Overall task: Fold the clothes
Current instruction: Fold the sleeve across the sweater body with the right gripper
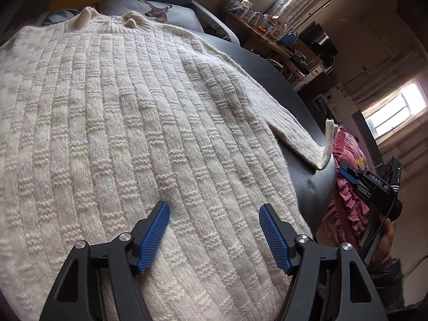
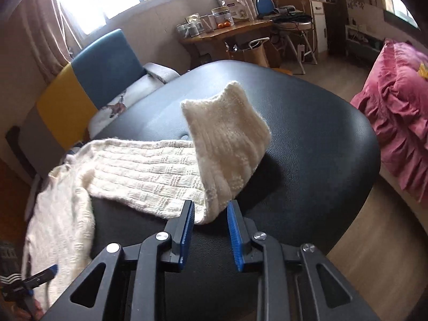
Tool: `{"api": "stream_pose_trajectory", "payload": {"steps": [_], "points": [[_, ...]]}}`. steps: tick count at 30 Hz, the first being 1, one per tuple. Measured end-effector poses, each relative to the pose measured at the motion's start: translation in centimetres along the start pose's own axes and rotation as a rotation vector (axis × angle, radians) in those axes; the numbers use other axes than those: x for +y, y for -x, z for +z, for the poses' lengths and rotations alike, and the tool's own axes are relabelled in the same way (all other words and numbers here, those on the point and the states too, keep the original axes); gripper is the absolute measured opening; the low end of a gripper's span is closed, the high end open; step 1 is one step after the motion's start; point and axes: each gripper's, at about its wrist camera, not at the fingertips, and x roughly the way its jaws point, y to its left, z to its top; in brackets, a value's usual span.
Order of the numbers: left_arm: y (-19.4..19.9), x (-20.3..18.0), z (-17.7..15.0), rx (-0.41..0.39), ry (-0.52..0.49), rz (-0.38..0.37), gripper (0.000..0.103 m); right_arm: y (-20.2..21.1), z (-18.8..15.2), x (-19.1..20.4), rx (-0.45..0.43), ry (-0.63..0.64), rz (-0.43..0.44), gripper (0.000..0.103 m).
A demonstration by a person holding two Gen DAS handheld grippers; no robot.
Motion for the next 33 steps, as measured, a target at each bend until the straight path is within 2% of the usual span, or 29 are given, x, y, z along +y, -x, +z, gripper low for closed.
{"api": "stream_pose_trajectory", "payload": {"steps": [3, 7, 9, 12, 15, 17, 19, 22, 23, 24, 25, 29, 33], "points": [[0.1, 0.1, -0.1, 0.000, 0.000, -0.005, 0.070, -1.9, 0.9, 0.9, -0.024, -0.017, -0.086, 0.025], [0.4, 0.4, -0.1, -0.001, 0.020, -0.023, 0.070, -4.5, 1.4, 1.0, 0.023, -0.032, -0.226, 0.025], [0.4, 0.5, -0.1, -0.002, 0.023, -0.029, 0.070, -4.5, 1.0, 0.5, 0.002, -0.030, -0.240, 0.025], [0.5, 0.5, -0.3, -0.010, 0.018, -0.037, 0.070, -4.3, 0.5, 0.3, -0.006, 0.039, -0.213, 0.025], [0.6, 0.5, -0.4, -0.018, 0.021, -0.045, 0.070, -4.1, 0.7, -0.9, 0.012, 0.040, -0.118, 0.029], [0.6, 0.6, -0.4, -0.021, 0.024, -0.051, 0.070, -3.9, 0.4, -2.1, -0.005, 0.021, -0.034, 0.036], [0.7, 0.6, -0.5, -0.024, 0.028, -0.057, 0.070, -3.7, 0.3, -3.2, -0.012, -0.044, 0.053, 0.051], [0.7, 0.6, -0.5, -0.024, 0.031, -0.057, 0.070, -3.4, 0.1, -4.6, -0.019, -0.115, 0.134, 0.053], [0.7, 0.6, -0.6, -0.024, 0.032, -0.057, 0.070, -3.4, 0.0, -5.0, -0.021, -0.128, 0.150, 0.051], [0.7, 0.5, -0.6, -0.023, 0.031, -0.054, 0.070, -3.2, -0.2, -5.2, -0.028, -0.144, 0.124, 0.034], [0.7, 0.5, -0.5, -0.022, 0.029, -0.052, 0.070, -3.4, -0.2, -5.5, -0.034, -0.158, 0.070, 0.008], [0.5, 0.3, -0.4, -0.015, 0.016, -0.037, 0.070, -3.7, 0.5, -7.7, -0.053, -0.255, 0.135, 0.006], [0.3, 0.1, -0.3, -0.005, 0.002, -0.018, 0.070, -1.9, 4.4, -8.0, -0.139, -0.221, 0.123, 0.006]]}}
